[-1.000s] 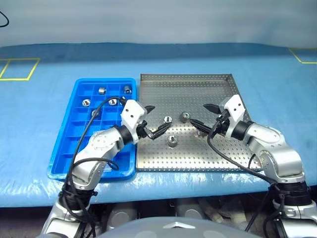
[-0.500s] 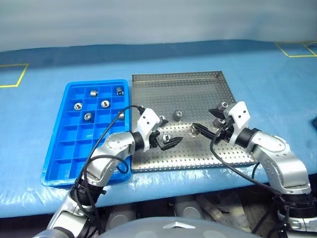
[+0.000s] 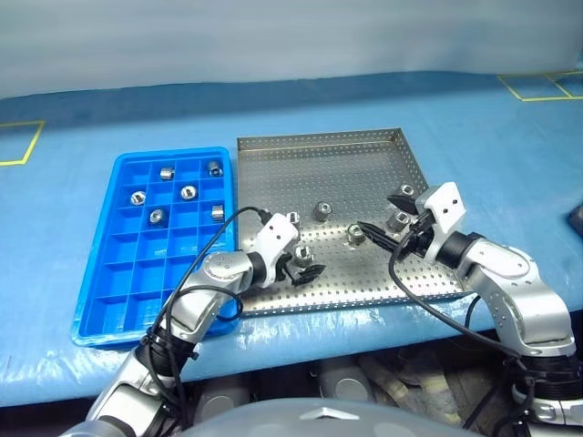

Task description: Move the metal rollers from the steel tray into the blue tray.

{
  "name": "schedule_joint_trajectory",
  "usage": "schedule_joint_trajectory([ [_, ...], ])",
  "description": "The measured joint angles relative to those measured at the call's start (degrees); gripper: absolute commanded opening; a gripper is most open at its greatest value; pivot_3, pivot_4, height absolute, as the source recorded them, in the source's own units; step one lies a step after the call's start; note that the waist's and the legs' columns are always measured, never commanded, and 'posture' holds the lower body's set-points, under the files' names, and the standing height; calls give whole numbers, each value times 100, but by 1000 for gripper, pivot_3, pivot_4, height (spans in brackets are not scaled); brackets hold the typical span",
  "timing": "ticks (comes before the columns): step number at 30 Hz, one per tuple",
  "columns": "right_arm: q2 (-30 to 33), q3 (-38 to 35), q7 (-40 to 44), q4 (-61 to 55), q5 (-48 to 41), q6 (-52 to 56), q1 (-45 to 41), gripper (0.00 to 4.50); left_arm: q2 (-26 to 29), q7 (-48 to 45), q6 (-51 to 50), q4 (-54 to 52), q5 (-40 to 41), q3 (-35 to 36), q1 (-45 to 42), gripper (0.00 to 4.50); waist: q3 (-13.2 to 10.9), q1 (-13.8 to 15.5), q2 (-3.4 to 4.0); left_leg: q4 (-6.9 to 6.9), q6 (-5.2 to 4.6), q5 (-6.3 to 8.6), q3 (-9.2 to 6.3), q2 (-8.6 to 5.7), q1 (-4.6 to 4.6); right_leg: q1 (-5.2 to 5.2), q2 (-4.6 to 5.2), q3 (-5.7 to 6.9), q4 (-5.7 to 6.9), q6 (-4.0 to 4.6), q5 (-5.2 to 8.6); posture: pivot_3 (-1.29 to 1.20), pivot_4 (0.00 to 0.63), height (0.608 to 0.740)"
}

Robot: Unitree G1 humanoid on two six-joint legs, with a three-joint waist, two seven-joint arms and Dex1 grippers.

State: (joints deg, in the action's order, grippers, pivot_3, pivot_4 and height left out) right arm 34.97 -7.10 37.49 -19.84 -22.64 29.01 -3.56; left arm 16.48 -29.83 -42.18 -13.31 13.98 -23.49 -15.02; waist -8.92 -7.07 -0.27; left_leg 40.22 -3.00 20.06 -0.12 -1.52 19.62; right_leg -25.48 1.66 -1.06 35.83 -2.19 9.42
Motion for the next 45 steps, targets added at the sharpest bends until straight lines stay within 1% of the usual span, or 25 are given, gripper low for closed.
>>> schedule_joint_trajectory([
  [6,-23,1,-28,12,3,-22,-41,4491,-18,-6,-23,21,-54,-7,-4,4439,0,6,0,0,1,-1,0,0,1,0,4,-6,-1,0,0,-252,150,740],
  [9,-41,2,-40,35,8,-32,-80,4500,-19,-21,-24,21,-54,-7,-4,3837,0,9,0,0,4,-2,0,0,0,0,5,-7,0,0,-1,-252,150,740],
  [10,-51,2,-40,36,8,-37,-89,4500,-21,-22,-24,21,-53,-7,-4,3412,0,11,0,0,3,-2,0,0,0,0,6,-7,0,-1,-1,-252,150,740],
  [11,-56,2,-40,37,9,-39,-92,4500,-22,-23,-24,21,-53,-7,-4,3189,0,13,0,0,3,-2,0,0,0,0,6,-7,0,-1,-1,-249,150,740],
  [19,-89,4,-44,68,80,-102,-174,4500,-61,-13,-96,28,-61,-6,-24,3189,0,15,0,0,2,-1,0,0,0,-1,5,-8,0,-1,-1,-250,150,740],
  [20,-98,4,-44,81,81,-102,-174,4500,-61,-15,-97,29,-62,-6,-32,2824,0,15,0,0,3,-2,0,0,1,0,6,-8,0,-1,-1,-250,150,740],
  [21,-102,5,-44,95,83,-102,-174,4500,-62,-17,-97,29,-62,-6,-38,2639,0,15,0,0,3,-2,0,0,1,0,6,-8,0,-1,-1,-250,150,740],
  [24,-109,5,-43,114,99,-103,-174,4500,-61,-30,-99,30,-55,-4,-40,1697,0,15,0,0,3,-2,0,0,1,0,8,-9,0,-1,-1,-251,150,740],
  [38,-141,6,-38,117,166,-124,-196,4500,-59,-137,-99,24,-21,26,-59,1669,0,15,0,0,3,-2,0,0,1,-1,8,-9,0,-2,-1,-249,150,740],
  [42,-168,24,-20,125,173,-127,-220,4500,-61,-201,-81,-341,314,478,35,1669,0,13,0,0,6,-3,0,2,2,-5,31,-8,2,-1,-1,-218,150,740],
  [45,-173,176,74,154,168,-126,-281,4500,124,-104,-236,-1048,653,1224,139,1669,0,8,0,-1,8,-4,0,7,1,-7,30,-7,5,-1,-2,-174,150,740],
])
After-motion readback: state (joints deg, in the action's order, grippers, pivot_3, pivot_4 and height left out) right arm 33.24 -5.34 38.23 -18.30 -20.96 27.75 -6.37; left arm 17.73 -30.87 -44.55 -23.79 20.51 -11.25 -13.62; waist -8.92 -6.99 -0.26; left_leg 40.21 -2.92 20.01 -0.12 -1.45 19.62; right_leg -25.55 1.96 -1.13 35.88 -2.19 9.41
